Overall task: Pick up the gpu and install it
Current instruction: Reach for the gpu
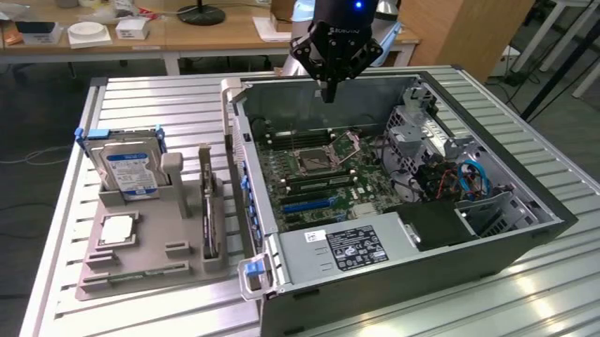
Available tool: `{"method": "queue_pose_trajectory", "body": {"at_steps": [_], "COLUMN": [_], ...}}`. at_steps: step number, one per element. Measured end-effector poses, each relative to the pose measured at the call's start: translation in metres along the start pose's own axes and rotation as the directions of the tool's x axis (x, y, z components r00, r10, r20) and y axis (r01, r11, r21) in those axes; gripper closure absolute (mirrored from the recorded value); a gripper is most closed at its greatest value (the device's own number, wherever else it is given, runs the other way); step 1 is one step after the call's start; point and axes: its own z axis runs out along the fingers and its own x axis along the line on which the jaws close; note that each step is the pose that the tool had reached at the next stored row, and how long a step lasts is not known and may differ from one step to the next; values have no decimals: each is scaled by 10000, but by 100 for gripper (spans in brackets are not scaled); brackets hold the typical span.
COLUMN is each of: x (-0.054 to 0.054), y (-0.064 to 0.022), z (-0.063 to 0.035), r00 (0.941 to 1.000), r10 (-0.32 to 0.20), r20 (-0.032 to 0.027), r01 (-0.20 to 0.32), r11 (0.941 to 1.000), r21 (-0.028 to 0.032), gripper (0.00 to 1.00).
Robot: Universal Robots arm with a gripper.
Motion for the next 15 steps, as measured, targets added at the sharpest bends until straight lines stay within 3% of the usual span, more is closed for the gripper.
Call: {"method": "queue_pose_trajectory", "body": {"at_steps": [4, 13, 15], "x": [20, 127, 138], "y": [-1, -9, -10], "z": [-1, -3, -4], "r00": [10000, 9995, 9995], "r10": [-2, -13, -13], "r20": [31, 304, 328], "r01": [2, 13, 14], "r11": [10000, 10000, 10000], "r21": [-2, -23, -25], "gripper": [89, 89, 89]}}
